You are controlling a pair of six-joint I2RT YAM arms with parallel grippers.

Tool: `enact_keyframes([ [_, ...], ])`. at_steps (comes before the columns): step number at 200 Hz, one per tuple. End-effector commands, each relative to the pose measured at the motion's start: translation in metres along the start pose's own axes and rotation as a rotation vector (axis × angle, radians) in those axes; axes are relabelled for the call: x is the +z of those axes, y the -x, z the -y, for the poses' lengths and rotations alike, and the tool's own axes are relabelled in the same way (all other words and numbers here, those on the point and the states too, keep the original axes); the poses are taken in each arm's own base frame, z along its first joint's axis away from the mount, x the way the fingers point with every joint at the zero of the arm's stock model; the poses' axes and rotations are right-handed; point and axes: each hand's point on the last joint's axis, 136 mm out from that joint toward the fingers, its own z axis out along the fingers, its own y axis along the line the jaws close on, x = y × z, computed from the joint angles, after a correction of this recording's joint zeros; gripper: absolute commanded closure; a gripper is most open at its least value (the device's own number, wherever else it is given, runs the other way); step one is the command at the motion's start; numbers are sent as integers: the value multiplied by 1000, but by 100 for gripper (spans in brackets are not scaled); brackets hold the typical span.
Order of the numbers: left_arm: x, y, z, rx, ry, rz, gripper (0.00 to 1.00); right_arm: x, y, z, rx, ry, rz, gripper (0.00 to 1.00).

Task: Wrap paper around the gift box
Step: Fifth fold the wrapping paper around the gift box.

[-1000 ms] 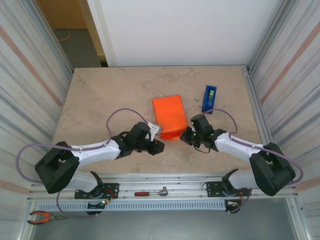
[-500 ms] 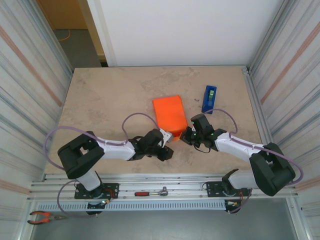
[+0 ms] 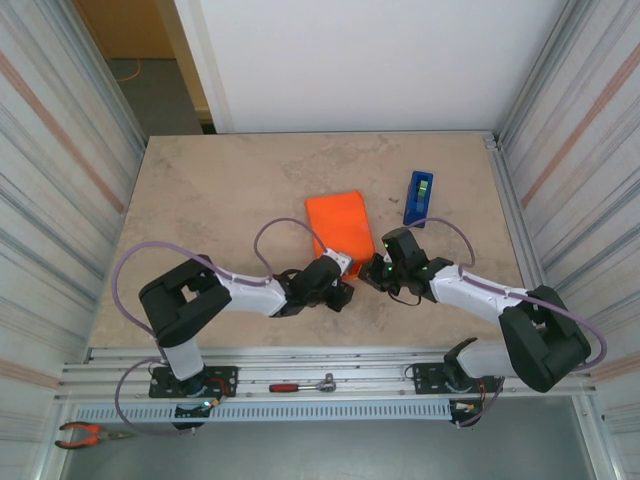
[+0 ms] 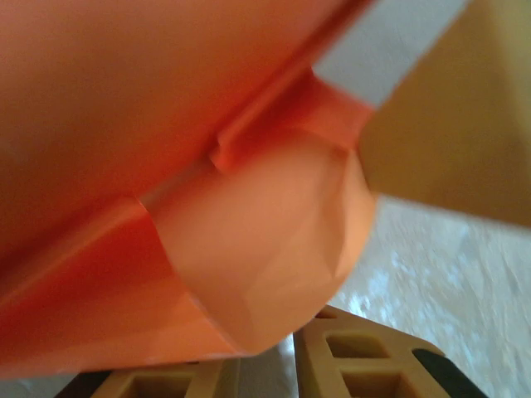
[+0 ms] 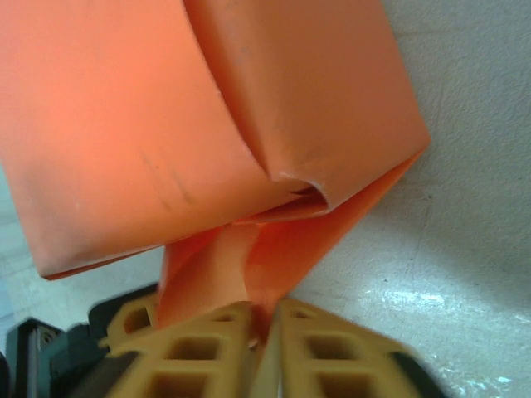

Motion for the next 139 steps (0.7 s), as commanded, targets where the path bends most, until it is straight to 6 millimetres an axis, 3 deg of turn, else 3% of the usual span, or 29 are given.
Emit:
enact_keyframes([
  [1,1,19,-16,15,114,62,76,-13,8,-8,1,41,24,63],
  [36,-1,30,-22,0,131,76,75,-21,15,21,52,8,60,59],
  [56,-2,31,-25,-2,136,74,75,-19,12,34,63,-2,56,71],
  [87,-3,33,-26,-5,138,75,74,-8,6,34,43,31,37,100],
  [139,-4,35,-24,-6,134,75,74,15,-3,21,-17,54,22,100],
])
